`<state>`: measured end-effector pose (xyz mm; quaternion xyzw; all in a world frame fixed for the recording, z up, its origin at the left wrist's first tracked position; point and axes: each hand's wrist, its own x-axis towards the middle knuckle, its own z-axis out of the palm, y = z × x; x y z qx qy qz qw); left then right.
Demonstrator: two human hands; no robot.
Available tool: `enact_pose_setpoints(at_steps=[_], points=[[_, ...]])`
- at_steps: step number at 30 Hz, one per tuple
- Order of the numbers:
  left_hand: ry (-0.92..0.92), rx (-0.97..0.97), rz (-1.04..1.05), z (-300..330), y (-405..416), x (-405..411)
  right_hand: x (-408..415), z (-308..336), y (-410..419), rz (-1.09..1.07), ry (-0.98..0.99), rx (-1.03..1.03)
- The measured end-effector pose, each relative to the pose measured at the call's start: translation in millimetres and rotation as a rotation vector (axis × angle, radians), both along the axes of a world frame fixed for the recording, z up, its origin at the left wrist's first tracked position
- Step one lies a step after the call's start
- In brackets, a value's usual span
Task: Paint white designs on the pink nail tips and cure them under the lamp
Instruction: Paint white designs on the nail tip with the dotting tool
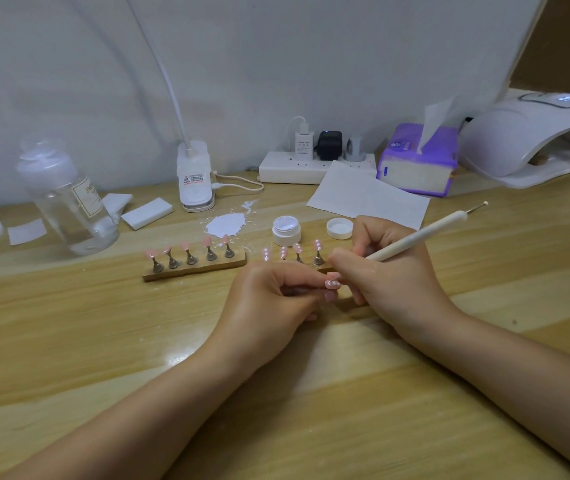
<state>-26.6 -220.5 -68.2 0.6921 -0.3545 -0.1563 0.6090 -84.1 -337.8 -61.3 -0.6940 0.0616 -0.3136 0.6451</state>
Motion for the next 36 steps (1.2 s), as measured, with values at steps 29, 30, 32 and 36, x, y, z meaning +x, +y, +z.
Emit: enact_pose_setpoints(at_steps=[29,30,32,36], points=[[0.018,0.018,0.002,1.5,-0.3,-0.7,0.2,0.1,-0.8,-0.002,0.001,-0.004],[0.018,0.02,0.004,1.6,-0.3,-0.7,0.4,0.0,-0.8,-0.003,0.004,-0.005],[0.02,0.023,0.01,2.0,-0.4,-1.3,0.3,0.0,-0.6,-0.002,0.017,-0.009],[0.027,0.032,0.017,2.6,0.1,-1.9,0.4,-0.6,-1.4,-0.012,0.006,-0.002]])
